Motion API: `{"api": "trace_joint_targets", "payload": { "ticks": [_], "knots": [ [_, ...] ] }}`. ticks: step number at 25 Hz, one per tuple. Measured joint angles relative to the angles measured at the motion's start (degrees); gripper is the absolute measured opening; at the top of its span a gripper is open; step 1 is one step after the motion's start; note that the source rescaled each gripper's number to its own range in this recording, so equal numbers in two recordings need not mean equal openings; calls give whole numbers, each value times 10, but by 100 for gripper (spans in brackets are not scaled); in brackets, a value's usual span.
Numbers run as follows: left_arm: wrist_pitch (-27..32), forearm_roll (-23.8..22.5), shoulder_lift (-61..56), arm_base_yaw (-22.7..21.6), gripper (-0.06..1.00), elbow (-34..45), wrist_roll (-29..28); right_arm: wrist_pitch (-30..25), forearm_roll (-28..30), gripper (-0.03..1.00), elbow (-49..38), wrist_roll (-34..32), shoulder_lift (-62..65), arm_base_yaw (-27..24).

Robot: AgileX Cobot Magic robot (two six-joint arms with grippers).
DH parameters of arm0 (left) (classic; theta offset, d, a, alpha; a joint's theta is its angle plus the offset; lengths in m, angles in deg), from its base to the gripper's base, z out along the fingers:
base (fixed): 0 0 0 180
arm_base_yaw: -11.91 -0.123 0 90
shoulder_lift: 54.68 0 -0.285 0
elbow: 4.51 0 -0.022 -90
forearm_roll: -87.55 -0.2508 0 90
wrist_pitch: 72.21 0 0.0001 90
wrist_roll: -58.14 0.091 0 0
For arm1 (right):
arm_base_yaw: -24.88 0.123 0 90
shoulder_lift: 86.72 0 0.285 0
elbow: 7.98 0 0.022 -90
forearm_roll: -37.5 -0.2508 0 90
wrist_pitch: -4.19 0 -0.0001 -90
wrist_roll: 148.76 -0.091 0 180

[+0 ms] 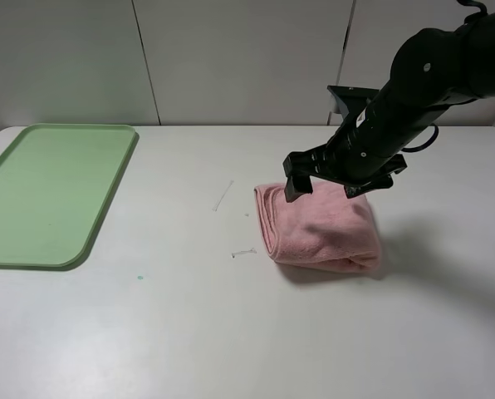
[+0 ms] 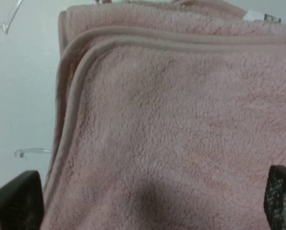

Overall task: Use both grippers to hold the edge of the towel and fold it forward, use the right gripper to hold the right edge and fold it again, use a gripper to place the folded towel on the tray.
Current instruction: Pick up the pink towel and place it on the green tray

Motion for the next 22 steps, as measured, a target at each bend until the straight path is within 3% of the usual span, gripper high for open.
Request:
{"api": "trace_joint_targets", "payload": {
  "ticks": [9, 19, 22],
  "knots": [
    [0, 0, 0, 0, 100, 0, 0, -54, 16, 100, 0, 0, 32, 0],
    [0, 0, 0, 0, 100, 0, 0, -208, 105, 100, -1, 0, 158, 0],
    [0, 0, 0, 0, 100, 0, 0, -228, 119, 100, -21, 7, 202, 0]
  ]
}}
